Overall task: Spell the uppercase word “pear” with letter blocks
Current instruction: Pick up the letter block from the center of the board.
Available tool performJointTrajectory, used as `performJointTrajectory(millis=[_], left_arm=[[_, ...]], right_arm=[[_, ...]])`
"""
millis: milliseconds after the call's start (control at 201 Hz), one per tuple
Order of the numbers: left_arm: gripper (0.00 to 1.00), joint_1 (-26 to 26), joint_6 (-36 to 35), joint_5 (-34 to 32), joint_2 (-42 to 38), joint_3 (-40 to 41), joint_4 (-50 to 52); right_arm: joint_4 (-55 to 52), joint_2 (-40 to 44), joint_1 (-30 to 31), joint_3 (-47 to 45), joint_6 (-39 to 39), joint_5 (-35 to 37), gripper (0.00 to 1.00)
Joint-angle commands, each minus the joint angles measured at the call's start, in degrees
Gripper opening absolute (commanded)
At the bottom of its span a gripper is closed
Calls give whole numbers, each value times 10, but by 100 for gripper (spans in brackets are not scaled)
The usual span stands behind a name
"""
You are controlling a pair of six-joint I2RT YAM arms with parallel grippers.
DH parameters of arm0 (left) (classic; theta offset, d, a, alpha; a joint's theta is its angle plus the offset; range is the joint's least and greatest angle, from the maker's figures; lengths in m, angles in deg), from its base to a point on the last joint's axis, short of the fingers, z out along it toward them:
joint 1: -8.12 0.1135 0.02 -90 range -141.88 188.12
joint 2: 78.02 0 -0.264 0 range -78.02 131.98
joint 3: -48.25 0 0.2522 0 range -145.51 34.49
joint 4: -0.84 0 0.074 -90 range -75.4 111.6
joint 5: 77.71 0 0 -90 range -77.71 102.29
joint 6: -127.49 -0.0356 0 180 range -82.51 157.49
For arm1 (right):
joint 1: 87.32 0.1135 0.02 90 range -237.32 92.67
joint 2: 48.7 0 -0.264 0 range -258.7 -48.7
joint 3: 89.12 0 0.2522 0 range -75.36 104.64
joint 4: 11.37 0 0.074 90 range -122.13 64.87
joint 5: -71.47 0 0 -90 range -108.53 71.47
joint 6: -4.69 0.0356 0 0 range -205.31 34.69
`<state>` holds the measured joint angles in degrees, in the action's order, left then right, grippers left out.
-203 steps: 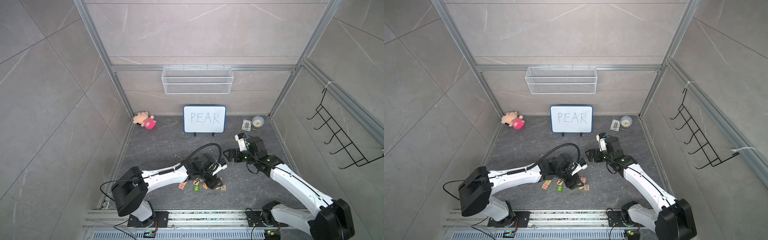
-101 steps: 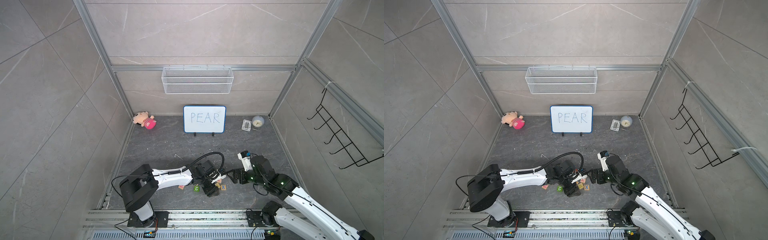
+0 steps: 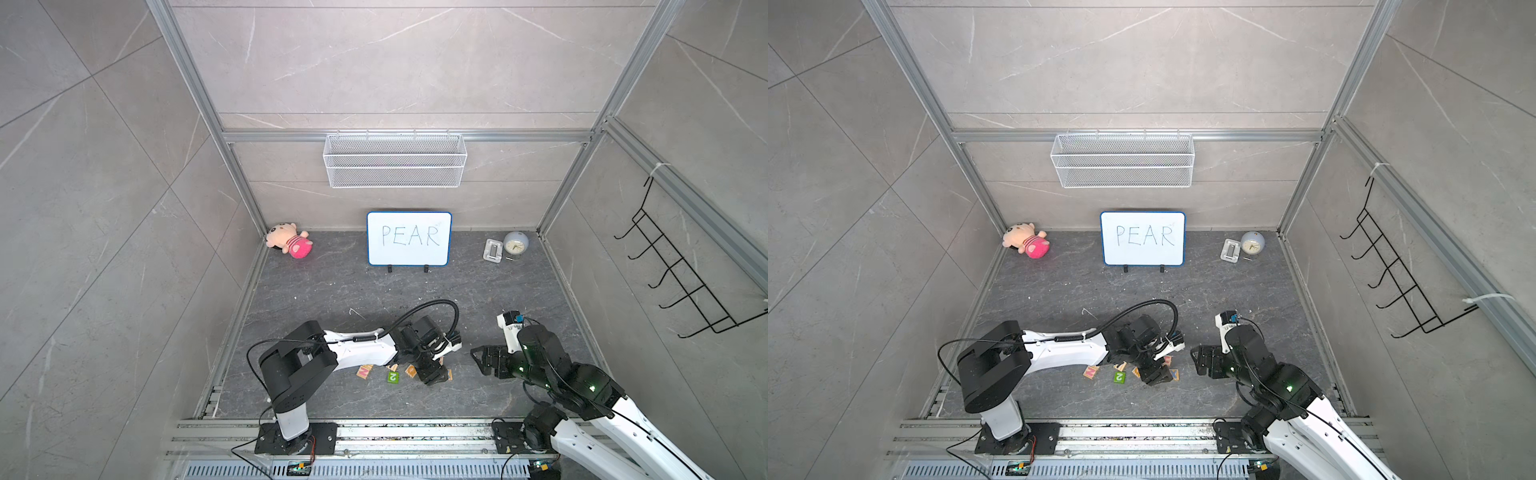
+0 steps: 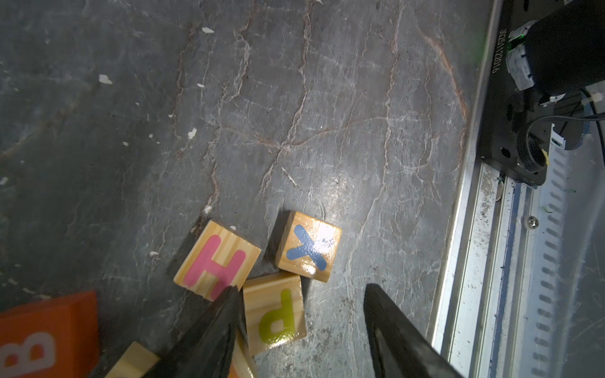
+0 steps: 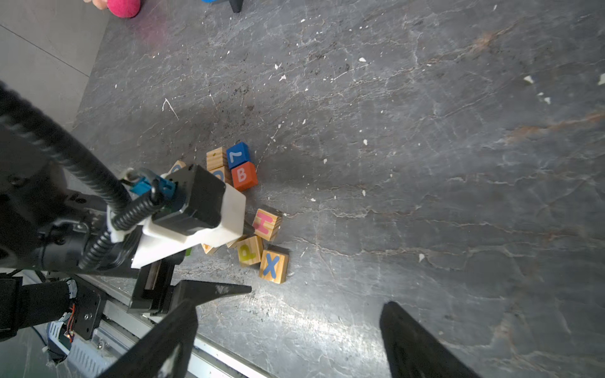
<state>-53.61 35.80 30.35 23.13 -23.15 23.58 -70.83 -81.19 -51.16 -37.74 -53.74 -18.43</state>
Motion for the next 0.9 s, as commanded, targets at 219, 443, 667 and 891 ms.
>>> performJointTrajectory(millis=[219, 443, 667, 891], left_arm=[[62, 1, 19, -29, -24, 32, 13], [62, 1, 17, -54, 2, 29, -1], [60, 0, 28, -71, 20, 24, -20], [51, -4, 24, -72, 18, 24, -20]], right_arm=[[-8, -5, 2, 27, -12, 31, 91], [14, 18, 2, 28, 0, 58, 94], [11, 2, 2, 45, 0, 63, 94], [40, -6, 2, 46, -12, 57, 95]])
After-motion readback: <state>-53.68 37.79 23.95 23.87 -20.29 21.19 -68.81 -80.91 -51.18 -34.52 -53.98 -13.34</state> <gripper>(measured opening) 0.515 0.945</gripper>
